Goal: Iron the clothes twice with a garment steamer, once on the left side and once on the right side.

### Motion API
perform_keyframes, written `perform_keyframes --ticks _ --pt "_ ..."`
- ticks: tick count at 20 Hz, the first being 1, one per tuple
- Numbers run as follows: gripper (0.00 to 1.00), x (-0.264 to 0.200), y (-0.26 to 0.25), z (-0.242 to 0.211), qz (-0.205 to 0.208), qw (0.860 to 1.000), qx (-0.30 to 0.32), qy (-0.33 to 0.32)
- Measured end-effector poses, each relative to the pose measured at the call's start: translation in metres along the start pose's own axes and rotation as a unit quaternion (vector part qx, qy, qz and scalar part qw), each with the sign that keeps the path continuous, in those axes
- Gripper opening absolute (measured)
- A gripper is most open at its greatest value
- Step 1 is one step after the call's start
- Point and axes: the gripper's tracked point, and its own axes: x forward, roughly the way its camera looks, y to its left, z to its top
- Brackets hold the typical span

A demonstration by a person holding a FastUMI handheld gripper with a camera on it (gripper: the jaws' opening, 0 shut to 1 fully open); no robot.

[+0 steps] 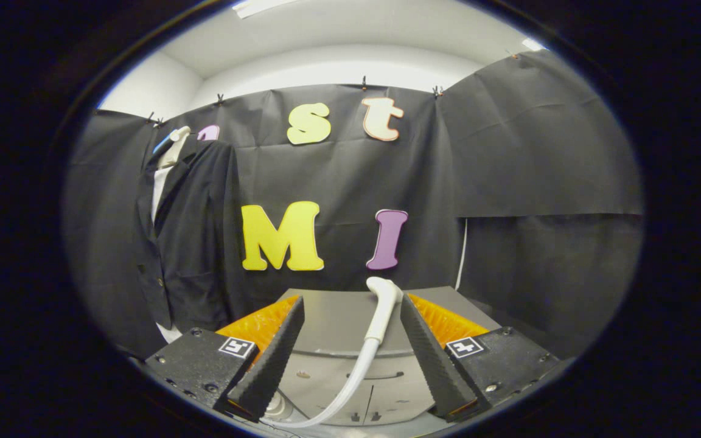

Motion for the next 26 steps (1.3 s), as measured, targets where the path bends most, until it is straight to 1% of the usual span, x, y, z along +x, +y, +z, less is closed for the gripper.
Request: perform_keyframes --ticks 2,6,9,12,16,19,21,24,26 --pt "0.99 0.028 0.002 0.005 0.017 1.000 -0.005 0.006" --pt "0.99 0.082 -0.007 0.000 0.037 0.999 -0.008 0.036" --pt "0.99 0.117 -0.028 -0.012 0.032 0.997 -0.002 0.064" --pt "0.99 0.149 -0.051 -0.035 0.020 0.995 0.006 0.099" --pt "0.99 0.180 -0.068 -0.079 0.009 0.988 0.011 0.157" --pt "0.99 0.191 -0.069 -0.094 0.016 0.985 0.007 0.171" --pt "0.99 0.198 -0.069 -0.103 0.021 0.982 0.017 0.186" --pt "0.96 0.210 -0.072 -0.111 0.024 0.978 0.032 0.203" --pt "0.84 0.213 -0.072 -0.117 0.029 0.975 0.043 0.216"
